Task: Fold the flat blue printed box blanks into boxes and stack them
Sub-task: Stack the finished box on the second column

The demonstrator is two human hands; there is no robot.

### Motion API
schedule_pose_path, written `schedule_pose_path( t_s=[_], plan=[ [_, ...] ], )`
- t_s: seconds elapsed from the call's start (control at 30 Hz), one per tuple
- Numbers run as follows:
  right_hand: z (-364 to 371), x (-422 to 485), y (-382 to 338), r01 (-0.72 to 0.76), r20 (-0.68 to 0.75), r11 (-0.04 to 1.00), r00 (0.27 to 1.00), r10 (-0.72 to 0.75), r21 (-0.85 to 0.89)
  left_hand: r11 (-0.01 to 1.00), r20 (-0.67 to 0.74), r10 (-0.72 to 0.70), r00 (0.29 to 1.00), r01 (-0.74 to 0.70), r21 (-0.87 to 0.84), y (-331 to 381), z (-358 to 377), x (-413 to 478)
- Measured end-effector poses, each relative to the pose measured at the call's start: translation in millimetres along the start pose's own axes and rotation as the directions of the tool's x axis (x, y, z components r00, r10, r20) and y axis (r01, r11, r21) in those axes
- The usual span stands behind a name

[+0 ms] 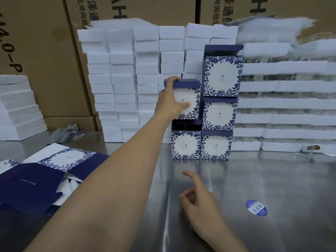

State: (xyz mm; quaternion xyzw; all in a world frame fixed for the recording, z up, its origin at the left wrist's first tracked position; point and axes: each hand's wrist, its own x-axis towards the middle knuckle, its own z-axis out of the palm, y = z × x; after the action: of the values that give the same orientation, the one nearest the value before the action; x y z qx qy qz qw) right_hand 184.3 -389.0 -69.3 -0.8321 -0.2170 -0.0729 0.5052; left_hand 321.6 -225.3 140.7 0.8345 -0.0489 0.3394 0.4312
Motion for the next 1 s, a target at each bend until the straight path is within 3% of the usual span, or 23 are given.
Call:
schedule_pose_path(
  t_s=[0.2,0.73,1.0],
  plan=[
    [2,1,-3,-0.016,0.007,0.999,1.0,0.016,-0.037,0.994,0.067,-0.101,0.993,0.098,0.048,-31,26,4],
    [2,0,-9,-0.04,0.03,0.999,0.999,0.04,-0.008,0.997,0.039,-0.07,0.997,0.069,0.031,-48,46,-3],
    [0,-1,-6,-0.05,0.036,0.999,0.998,0.05,-0.003,0.996,-0.01,-0.024,1.0,0.023,-0.083,-46,43,-16]
  ],
)
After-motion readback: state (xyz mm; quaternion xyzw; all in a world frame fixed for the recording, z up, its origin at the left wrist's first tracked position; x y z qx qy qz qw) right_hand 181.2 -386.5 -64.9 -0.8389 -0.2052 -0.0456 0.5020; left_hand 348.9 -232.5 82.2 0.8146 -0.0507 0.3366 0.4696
